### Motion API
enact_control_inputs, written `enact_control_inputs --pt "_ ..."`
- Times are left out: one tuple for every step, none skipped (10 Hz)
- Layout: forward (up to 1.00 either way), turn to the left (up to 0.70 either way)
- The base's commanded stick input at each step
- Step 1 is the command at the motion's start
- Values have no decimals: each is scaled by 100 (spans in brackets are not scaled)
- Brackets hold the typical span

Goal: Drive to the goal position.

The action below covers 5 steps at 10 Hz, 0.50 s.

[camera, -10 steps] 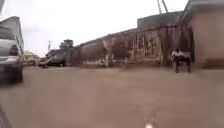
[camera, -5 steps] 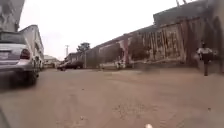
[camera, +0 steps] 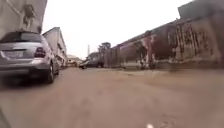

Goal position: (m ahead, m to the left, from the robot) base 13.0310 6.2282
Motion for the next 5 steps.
enact_control_inputs --pt "100 14" --pt "100 38" --pt "100 40" --pt "100 0" --pt "100 0"
